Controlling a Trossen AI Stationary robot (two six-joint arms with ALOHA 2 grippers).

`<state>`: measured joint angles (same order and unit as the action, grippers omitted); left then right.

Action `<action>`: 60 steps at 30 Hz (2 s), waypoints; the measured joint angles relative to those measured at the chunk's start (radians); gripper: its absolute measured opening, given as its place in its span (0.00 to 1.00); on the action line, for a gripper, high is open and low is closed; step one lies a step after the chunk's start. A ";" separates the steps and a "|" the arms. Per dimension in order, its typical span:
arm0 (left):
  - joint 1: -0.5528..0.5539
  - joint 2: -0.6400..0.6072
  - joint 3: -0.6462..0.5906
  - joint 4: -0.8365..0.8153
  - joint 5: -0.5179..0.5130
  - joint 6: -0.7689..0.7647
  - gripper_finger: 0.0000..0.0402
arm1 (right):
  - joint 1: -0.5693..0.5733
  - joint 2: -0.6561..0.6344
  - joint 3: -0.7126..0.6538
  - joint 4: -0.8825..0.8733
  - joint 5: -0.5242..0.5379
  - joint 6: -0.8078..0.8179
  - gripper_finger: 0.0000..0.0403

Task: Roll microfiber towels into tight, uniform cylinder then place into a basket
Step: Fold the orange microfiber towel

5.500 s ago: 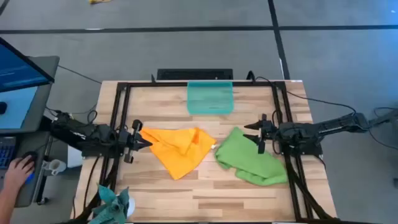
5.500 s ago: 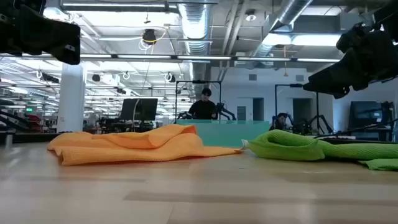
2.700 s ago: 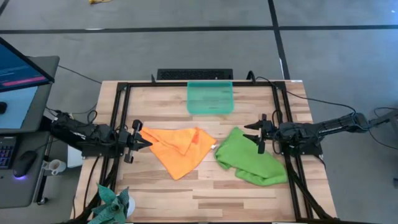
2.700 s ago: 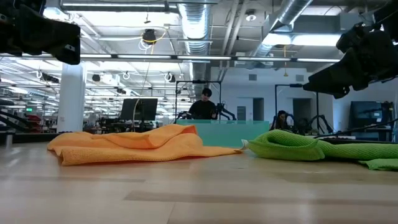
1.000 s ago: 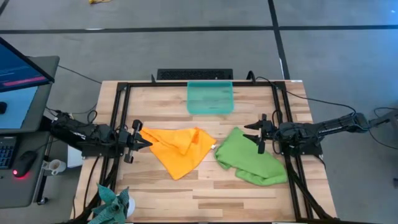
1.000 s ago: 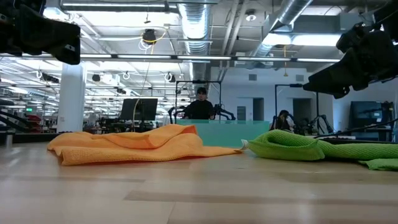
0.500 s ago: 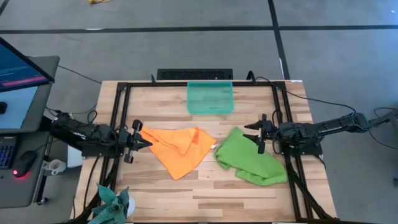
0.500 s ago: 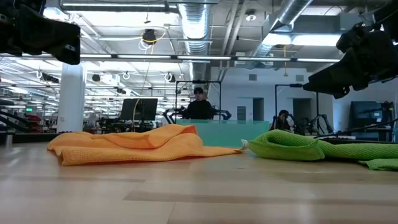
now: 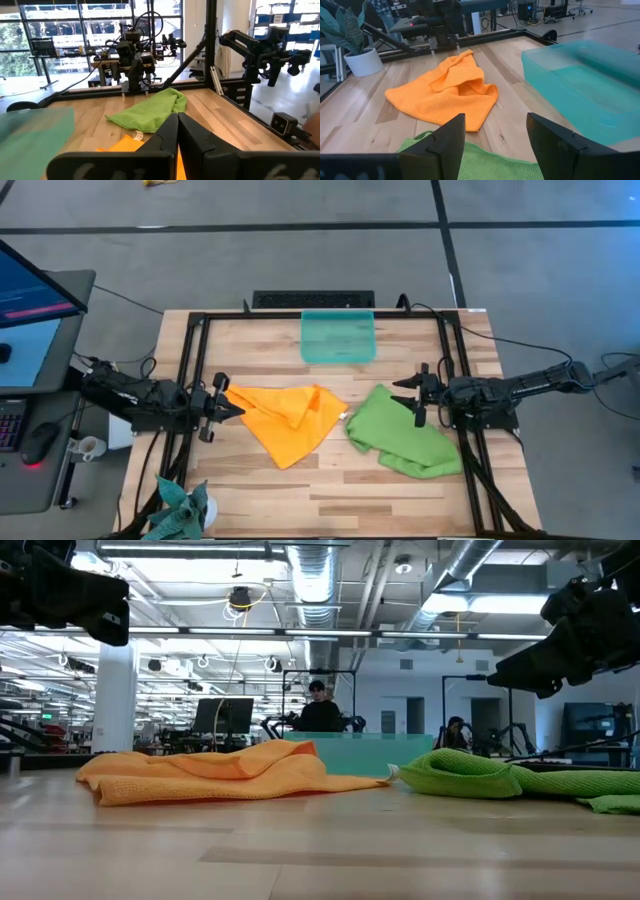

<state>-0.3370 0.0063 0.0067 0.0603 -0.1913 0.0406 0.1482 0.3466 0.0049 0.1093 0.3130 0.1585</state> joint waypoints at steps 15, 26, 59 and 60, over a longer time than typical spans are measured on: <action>0.000 0.000 0.000 0.000 -0.002 0.088 0.00 | 0.000 0.000 0.000 0.000 0.000 0.000 0.58; 0.000 0.000 0.000 0.005 -0.058 0.165 0.23 | 0.000 0.000 0.000 0.000 0.000 0.000 0.58; 0.000 0.381 0.287 0.224 -0.225 0.428 0.54 | 0.000 0.000 0.000 -0.003 0.000 0.000 0.58; 0.000 0.436 0.312 0.197 -0.228 0.427 0.54 | 0.000 0.000 0.000 -0.005 0.000 0.000 0.58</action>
<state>-0.3371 0.4420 0.3189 0.2572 -0.4189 0.4676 0.1479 0.3466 0.0048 0.1047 0.3130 0.1585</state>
